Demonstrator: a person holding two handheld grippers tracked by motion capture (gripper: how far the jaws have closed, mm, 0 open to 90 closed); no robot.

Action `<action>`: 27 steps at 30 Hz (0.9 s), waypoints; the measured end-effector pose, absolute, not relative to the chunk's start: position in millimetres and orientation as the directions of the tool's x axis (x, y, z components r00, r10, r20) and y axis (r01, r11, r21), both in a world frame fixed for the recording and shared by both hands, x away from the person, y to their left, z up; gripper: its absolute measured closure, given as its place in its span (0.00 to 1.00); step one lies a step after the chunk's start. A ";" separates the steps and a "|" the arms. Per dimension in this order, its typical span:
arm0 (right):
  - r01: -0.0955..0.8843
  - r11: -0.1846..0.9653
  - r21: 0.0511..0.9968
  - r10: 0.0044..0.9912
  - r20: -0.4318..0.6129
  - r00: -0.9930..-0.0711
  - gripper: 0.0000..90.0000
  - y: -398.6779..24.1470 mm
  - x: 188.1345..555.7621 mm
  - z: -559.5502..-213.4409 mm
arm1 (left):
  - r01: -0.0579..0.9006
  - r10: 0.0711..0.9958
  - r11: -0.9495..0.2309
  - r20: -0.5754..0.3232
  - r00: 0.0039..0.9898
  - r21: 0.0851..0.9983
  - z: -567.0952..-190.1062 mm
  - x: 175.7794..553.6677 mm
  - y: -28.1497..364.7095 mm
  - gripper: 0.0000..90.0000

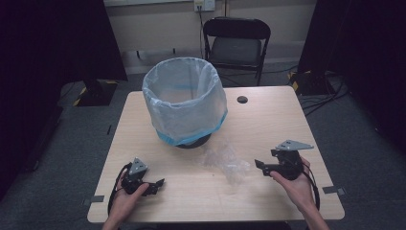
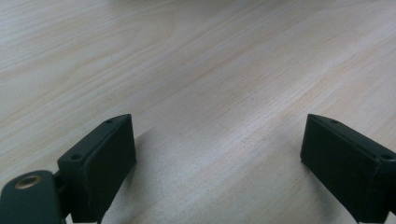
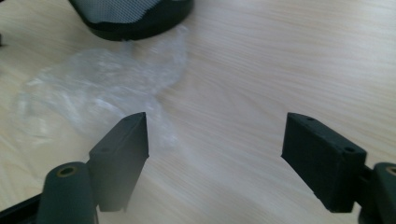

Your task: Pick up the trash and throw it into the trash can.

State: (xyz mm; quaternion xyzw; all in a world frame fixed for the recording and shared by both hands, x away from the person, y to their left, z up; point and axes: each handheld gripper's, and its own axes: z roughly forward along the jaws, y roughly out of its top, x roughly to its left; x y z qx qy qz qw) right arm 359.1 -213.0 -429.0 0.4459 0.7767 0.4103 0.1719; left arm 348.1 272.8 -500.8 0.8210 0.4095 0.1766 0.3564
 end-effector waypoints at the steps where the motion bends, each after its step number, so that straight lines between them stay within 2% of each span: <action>1: 0.544 0.274 0.793 0.824 0.098 -0.557 0.23 -207.4 359.2 -426.7 | 0.547 0.799 -0.410 -0.002 0.602 0.730 -500.9 348.1 272.8 0.11; 9: 0.501 0.336 0.797 0.755 0.091 -0.650 0.21 -163.5 360.5 -413.9 | 0.547 0.799 -0.410 -0.003 0.602 0.730 -500.8 348.1 272.8 0.11; 20: 0.484 0.446 0.753 0.671 0.077 -0.738 0.18 -111.9 357.8 -435.0 | 0.547 0.799 -0.410 -0.003 0.602 0.730 -500.8 348.1 272.8 0.11; 23: 0.509 0.469 0.722 0.681 0.072 -0.729 0.23 -109.7 365.4 -447.3 | 0.547 0.799 -0.410 -0.002 0.602 0.730 -500.8 348.1 272.8 0.11; 27: 0.537 0.469 0.701 0.691 0.087 -0.718 0.37 -116.1 376.0 -462.4 | 0.547 0.798 -0.410 -0.002 0.602 0.730 -500.8 348.1 272.8 0.11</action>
